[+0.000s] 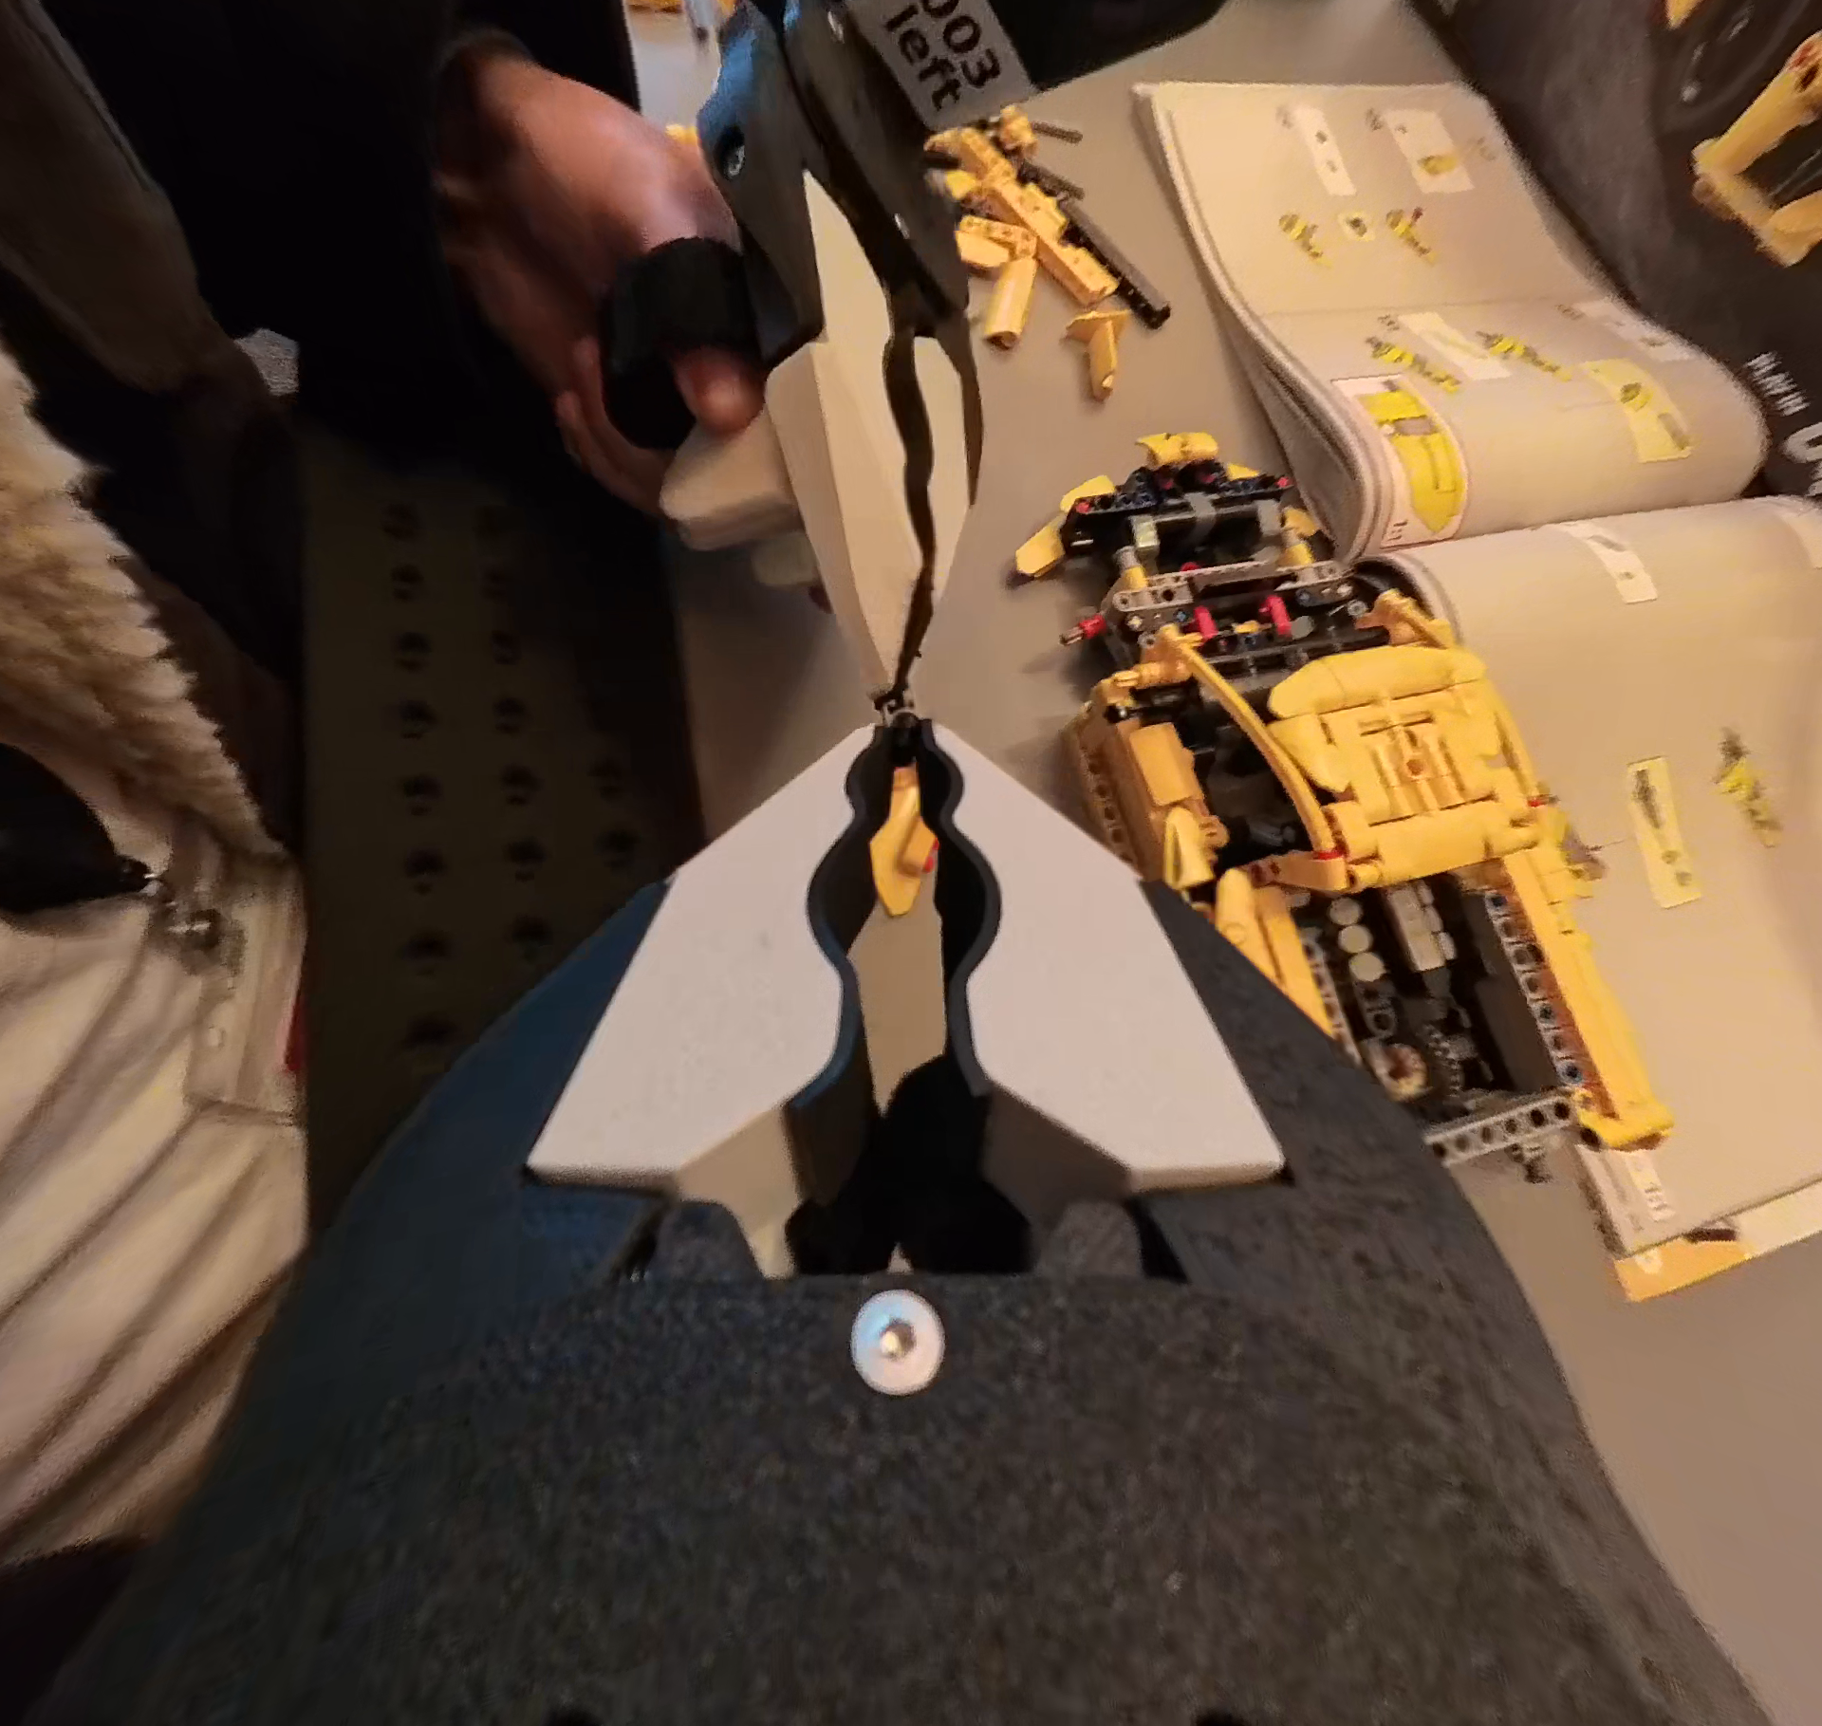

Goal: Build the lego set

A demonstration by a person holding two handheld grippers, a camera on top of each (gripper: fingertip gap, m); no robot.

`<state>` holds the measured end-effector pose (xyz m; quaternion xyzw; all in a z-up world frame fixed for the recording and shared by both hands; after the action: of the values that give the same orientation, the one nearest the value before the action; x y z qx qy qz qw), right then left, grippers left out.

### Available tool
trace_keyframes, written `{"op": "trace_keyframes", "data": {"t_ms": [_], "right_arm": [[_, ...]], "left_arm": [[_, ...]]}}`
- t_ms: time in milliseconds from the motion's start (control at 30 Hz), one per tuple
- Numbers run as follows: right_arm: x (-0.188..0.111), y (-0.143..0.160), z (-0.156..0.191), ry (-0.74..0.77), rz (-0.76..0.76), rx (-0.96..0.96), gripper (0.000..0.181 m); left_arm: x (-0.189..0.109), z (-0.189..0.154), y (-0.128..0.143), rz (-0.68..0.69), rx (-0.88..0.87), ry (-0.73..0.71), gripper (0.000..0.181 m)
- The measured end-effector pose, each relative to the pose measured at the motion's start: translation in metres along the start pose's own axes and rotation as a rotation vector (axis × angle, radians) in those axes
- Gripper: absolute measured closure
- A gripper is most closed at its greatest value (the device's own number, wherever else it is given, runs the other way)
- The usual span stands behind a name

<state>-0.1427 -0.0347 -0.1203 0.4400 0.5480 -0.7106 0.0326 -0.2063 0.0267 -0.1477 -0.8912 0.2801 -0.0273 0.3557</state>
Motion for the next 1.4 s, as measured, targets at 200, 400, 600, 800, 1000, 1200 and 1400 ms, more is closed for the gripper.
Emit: {"op": "trace_keyframes", "data": {"t_ms": [200, 400, 600, 800, 1000, 1200, 1400], "right_arm": [[0.001, 0.003, 0.002, -0.041, 0.069, -0.019, 0.177], [0.003, 0.006, 0.005, -0.045, 0.142, -0.066, 0.177], [0.002, 0.006, 0.006, -0.071, 0.128, -0.082, 0.178], [0.005, 0.013, 0.004, -0.052, 0.07, -0.083, 0.177], [0.006, 0.013, 0.001, -0.03, 0.033, -0.07, 0.178], [0.006, 0.015, -0.001, -0.05, -0.057, -0.005, 0.178], [0.012, 0.01, 0.001, 0.074, 0.104, -0.153, 0.177]], "left_arm": [[0.004, -0.001, 0.005, 0.038, 0.057, -0.038, 0.176], [0.008, 0.0, 0.01, 0.08, 0.08, -0.062, 0.176], [0.009, -0.001, 0.01, 0.087, 0.077, -0.049, 0.176], [0.01, 0.003, 0.011, 0.096, 0.047, -0.064, 0.177], [0.009, 0.007, 0.007, 0.078, -0.014, -0.041, 0.177], [0.009, 0.008, 0.007, 0.073, -0.046, -0.026, 0.177], [0.011, 0.011, 0.007, 0.076, -0.048, -0.053, 0.176]]}}
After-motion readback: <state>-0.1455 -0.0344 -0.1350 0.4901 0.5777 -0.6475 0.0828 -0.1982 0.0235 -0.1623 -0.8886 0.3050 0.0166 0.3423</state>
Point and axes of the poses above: each gripper's, where its closed fingertips meet, x out along the fingers, y out of its underside, z = x × y across the jaws, the point moved 5 cm from there along -x, back along the fingers, and after that the axes turned 13 degrees about -y, right-handed, at the moved point
